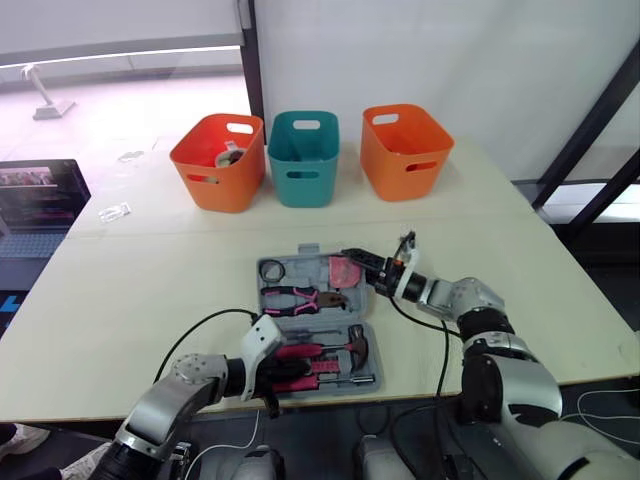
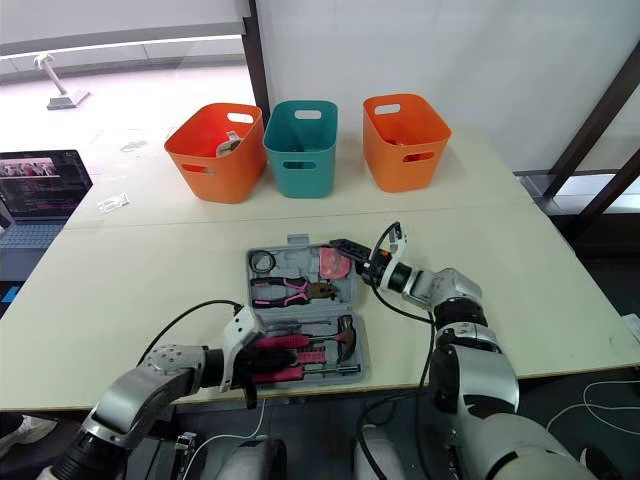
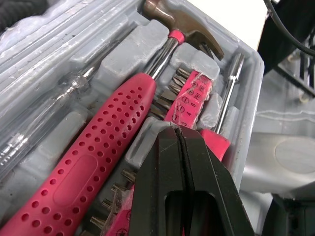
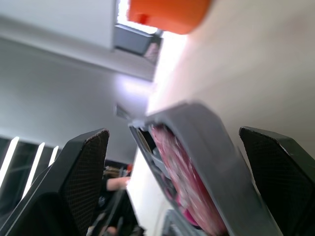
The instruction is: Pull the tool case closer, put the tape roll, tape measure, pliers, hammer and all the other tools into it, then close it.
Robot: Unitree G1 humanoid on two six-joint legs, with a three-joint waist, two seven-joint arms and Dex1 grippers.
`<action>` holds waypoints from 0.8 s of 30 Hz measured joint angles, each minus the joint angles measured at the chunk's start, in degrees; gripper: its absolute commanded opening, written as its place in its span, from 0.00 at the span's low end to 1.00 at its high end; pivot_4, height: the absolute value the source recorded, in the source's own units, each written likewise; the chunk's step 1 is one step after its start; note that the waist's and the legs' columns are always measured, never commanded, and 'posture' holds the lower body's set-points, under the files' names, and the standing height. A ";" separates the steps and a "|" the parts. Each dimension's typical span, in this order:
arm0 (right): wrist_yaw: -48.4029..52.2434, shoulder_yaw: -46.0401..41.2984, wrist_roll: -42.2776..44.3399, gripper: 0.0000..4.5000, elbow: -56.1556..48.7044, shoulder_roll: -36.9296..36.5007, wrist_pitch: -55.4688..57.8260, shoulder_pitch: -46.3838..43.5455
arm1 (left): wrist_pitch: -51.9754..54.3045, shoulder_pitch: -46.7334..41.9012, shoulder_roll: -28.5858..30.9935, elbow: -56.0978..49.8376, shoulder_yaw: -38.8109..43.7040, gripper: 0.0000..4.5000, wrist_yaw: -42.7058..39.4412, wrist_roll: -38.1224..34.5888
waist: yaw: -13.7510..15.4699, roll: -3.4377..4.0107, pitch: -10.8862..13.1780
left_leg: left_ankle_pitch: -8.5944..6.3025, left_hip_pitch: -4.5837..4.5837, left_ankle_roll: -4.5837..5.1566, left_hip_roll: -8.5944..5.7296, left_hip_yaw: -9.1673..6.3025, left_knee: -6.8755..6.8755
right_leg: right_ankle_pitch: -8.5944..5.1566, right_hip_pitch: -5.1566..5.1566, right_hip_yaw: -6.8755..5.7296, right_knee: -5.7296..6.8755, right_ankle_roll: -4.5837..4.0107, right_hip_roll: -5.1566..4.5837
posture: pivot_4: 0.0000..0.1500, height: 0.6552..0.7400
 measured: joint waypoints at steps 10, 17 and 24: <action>8.43 2.26 3.03 1.00 -7.26 -2.65 4.28 4.07 | 6.25 7.04 0.99 -9.01 10.40 0.00 2.57 -9.07 | 0.16 -0.02 0.04 | 0.00 -0.20 0.00 0.00 -0.03 0.06 | 0.00 -0.15 -0.02 0.00 0.00 -0.03 | 1.00 1.00; 16.74 7.90 4.63 1.00 -17.05 -7.37 6.93 8.89 | 17.26 16.48 11.29 -13.66 48.64 0.00 0.92 -34.80 | 0.09 0.09 0.16 | -0.01 -0.25 0.02 0.05 0.01 0.00 | -0.02 -0.25 -0.03 -0.08 0.00 -0.06 | 1.00 1.00; 27.85 13.99 11.63 1.00 -33.13 -19.15 16.47 14.87 | 11.32 28.11 16.37 -10.76 58.81 0.00 -6.32 -31.93 | 1.44 0.06 0.25 | -0.03 -0.24 0.00 -0.01 0.05 0.04 | -0.16 -0.15 -0.04 -0.28 -0.27 -0.13 | 1.00 1.00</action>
